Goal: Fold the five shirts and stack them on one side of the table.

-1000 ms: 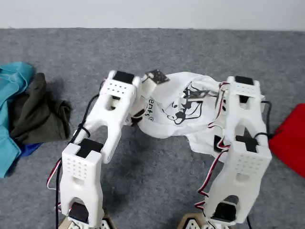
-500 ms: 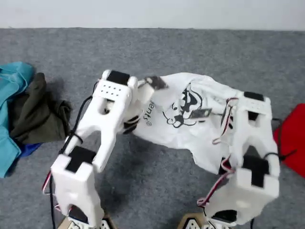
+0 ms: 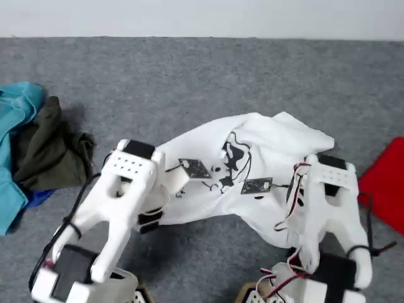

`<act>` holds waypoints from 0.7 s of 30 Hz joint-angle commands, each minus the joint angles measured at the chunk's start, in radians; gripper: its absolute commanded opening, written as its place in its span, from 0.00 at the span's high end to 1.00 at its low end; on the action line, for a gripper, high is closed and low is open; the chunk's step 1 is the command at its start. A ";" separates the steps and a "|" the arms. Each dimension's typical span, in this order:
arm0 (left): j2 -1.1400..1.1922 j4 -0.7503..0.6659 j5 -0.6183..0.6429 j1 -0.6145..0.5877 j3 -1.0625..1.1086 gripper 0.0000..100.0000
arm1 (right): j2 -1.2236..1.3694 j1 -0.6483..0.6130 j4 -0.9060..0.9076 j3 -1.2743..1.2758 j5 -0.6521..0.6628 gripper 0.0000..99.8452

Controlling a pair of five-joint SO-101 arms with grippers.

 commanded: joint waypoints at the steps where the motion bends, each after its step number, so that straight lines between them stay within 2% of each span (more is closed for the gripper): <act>1: -0.097 -0.025 0.074 -0.003 0.008 0.98 | -0.085 -0.005 0.045 -0.012 -0.009 0.98; 3: -0.103 -0.041 0.157 -0.003 -0.045 0.93 | -0.128 -0.012 0.042 -0.061 -0.089 0.94; 5: -0.101 -0.058 0.270 -0.006 -0.114 0.84 | -0.157 -0.013 0.042 -0.132 -0.158 0.84; 7: -0.100 -0.058 0.397 -0.028 -0.194 0.74 | -0.179 -0.012 0.042 -0.192 -0.169 0.74; 9: -0.094 -0.054 0.453 -0.043 -0.275 0.70 | -0.186 -0.013 0.042 -0.250 -0.169 0.68; 14: -0.028 -0.054 0.457 -0.051 -0.450 0.72 | -0.165 -0.013 0.012 -0.359 -0.187 0.68; 18: 0.129 -0.126 0.459 0.015 -0.481 0.75 | -0.065 -0.007 -0.090 -0.367 -0.324 0.68; 21: 0.249 -0.163 0.460 0.069 -0.529 0.78 | 0.004 -0.005 -0.099 -0.394 -0.364 0.68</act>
